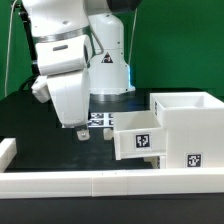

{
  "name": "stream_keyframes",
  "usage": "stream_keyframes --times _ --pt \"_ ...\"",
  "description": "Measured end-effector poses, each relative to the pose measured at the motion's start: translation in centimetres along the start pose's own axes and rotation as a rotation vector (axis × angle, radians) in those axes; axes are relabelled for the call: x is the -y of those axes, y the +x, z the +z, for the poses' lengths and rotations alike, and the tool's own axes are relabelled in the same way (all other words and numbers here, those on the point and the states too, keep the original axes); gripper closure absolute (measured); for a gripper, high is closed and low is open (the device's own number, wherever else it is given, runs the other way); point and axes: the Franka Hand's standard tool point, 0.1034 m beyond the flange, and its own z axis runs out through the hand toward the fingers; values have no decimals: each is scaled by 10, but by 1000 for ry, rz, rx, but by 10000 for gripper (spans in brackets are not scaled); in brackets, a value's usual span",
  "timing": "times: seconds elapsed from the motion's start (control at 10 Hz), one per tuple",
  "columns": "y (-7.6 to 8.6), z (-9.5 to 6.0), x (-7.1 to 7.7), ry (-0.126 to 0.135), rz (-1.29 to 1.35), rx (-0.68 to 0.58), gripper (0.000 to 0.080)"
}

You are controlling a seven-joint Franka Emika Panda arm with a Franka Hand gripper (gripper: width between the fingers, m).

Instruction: Assemble drawer

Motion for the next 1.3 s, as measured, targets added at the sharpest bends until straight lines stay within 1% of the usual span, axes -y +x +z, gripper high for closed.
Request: stream_keyframes --times 0.2,0.3,0.5,0.9,1.1,1.3 --pt "16 1 -2 2 36 -3 150" --pt "20 1 -2 3 70 1 150" --pt "36 2 -3 5 137 6 150" --pt "47 3 -5 2 222 18 150" --pt "63 7 -4 8 247 16 150" --pt "76 8 -3 10 209 16 150"
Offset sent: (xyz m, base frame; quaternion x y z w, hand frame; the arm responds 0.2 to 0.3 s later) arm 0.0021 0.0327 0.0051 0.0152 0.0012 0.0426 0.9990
